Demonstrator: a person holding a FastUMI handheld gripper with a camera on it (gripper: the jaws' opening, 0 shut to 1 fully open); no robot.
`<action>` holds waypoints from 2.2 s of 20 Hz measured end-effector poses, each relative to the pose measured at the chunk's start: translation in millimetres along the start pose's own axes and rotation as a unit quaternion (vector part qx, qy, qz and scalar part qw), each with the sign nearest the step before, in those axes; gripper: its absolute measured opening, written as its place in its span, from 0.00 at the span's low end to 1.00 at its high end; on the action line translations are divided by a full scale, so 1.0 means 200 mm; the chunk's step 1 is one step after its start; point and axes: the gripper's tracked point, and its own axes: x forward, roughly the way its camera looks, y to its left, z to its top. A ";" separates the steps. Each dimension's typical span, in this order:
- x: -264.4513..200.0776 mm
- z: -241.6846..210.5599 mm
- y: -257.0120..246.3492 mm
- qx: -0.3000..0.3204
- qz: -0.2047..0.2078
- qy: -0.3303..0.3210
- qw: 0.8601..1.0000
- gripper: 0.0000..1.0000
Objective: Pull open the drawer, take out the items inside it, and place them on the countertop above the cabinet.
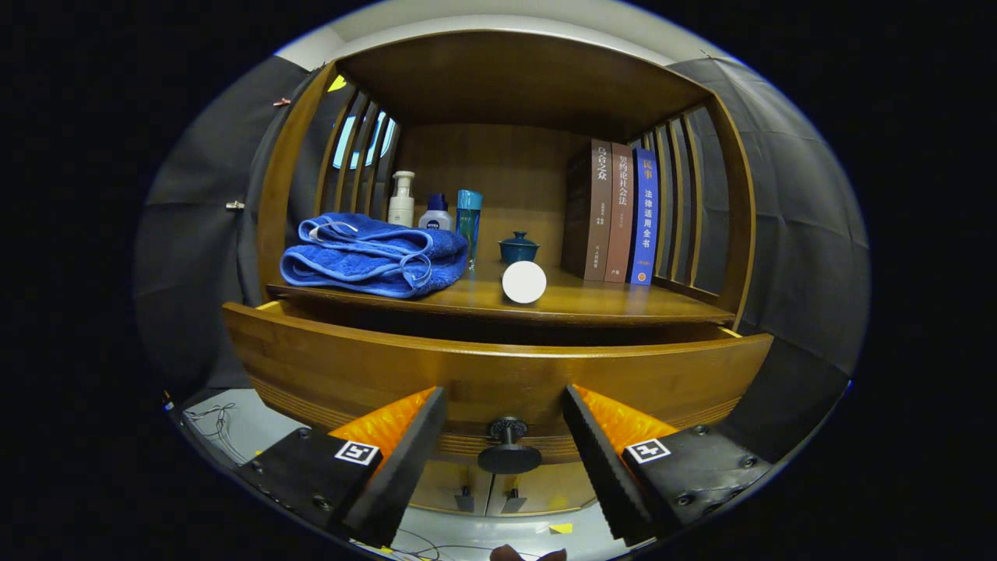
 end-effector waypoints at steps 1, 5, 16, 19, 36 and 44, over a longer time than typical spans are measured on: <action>0.03 0.00 0.01 -0.003 -0.001 0.000 1.000 0.99; 0.10 0.02 0.02 -0.003 -0.004 0.005 1.000 0.99; 0.17 0.04 0.01 -0.016 -0.002 0.020 1.000 1.00; 0.05 0.12 0.00 -0.031 -0.002 0.003 1.000 1.00; -0.70 1.10 0.01 0.030 0.022 -0.095 0.995 0.99; -0.78 1.22 -0.01 0.037 0.013 -0.116 0.992 0.99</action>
